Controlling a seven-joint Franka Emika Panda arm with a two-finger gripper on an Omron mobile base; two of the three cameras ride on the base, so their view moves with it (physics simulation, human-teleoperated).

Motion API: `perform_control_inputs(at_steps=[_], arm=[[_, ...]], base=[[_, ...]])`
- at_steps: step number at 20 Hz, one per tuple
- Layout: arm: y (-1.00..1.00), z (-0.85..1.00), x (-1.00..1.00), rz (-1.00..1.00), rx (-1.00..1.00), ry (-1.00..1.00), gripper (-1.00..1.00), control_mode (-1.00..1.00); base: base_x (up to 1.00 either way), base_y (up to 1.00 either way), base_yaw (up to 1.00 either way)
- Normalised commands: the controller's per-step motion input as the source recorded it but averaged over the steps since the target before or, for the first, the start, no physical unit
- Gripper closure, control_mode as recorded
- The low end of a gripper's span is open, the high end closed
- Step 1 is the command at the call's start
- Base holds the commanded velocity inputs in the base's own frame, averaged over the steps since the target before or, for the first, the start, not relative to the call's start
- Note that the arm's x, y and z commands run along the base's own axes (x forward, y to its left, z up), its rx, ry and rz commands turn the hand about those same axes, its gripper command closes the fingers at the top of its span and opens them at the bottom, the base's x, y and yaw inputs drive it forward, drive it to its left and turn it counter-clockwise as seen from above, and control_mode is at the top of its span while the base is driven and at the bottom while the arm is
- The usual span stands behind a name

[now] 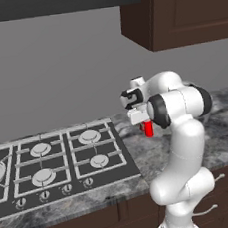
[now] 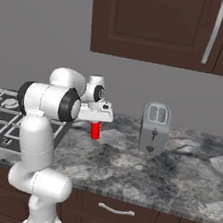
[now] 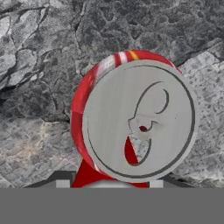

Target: Four empty soda cans are scattered around the kitchen. Gather all the cans and cluster them next to the stove for recycling.

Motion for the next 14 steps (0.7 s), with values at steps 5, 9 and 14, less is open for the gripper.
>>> perform_control_inputs(at_steps=[5, 9, 14], arm=[[0.00, -0.10, 0.09, 0.00, 0.04, 0.01, 1.00, -1.00], [0.00, -0.08, 0.01, 0.00, 0.09, 0.04, 1.00, -1.00], [0.00, -0.11, 0.00, 0.00, 0.01, 0.00, 1.00, -1.00]], base=[[0.00, 0.00, 0.00], [0.00, 0.00, 0.00], [0.00, 0.00, 0.00]])
